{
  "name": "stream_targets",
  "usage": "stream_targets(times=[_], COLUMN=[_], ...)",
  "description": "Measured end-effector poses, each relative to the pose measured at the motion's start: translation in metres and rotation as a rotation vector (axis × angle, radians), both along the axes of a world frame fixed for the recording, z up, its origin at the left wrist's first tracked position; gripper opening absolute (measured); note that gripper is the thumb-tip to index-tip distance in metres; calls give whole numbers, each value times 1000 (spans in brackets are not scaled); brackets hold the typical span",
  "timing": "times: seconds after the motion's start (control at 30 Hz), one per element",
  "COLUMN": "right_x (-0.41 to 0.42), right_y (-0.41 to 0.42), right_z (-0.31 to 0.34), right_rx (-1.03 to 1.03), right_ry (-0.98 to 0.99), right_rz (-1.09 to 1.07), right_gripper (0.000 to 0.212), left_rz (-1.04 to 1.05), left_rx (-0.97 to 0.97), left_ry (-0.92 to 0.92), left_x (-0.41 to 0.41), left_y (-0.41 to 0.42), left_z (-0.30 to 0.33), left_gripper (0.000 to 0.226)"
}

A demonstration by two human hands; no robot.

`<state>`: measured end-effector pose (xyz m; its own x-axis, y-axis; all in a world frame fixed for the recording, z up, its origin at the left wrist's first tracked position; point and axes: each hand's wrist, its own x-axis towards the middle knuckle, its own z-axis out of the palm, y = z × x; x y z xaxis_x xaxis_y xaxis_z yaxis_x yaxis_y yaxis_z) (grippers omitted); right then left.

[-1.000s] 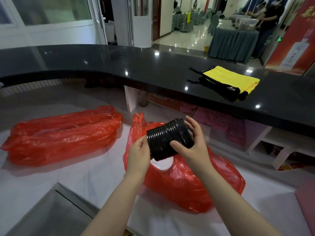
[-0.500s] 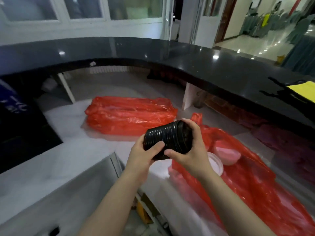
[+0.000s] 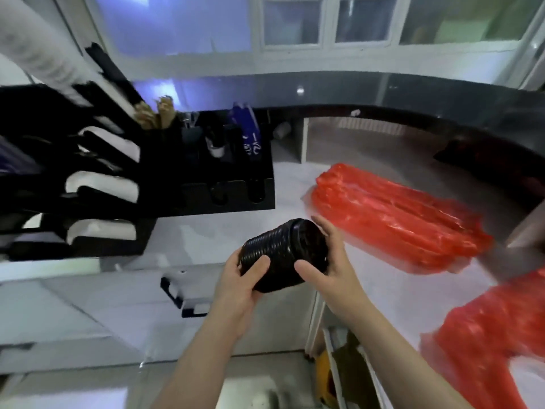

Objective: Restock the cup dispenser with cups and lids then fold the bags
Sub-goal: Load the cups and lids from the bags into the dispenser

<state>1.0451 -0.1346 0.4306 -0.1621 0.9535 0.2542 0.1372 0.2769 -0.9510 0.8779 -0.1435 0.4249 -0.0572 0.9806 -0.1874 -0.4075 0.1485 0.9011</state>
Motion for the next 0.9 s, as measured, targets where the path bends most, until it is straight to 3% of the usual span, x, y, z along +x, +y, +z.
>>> stream_targets(times=[0.23, 0.43, 0.6, 0.77, 0.9], right_x=[-35, -55, -71, -79, -87], right_y=[36, 88, 152, 209, 232], right_z=[10, 9, 18, 25, 23], right_rx=[38, 85, 154, 218, 229], right_ry=[-125, -180, -202, -207, -193], right_rz=[53, -16, -133, -236, -318], right_gripper=[90, 93, 93, 94, 92], left_rz=[128, 27, -39, -97, -110], left_rx=[52, 97, 124, 109, 93], left_ry=[-54, -37, -119, -264, -339], left_x=[-29, -50, -64, -70, -71], left_y=[16, 74, 153, 225, 257], left_z=[-2, -11, -2, 7, 8], left_gripper=[69, 62, 71, 40, 37])
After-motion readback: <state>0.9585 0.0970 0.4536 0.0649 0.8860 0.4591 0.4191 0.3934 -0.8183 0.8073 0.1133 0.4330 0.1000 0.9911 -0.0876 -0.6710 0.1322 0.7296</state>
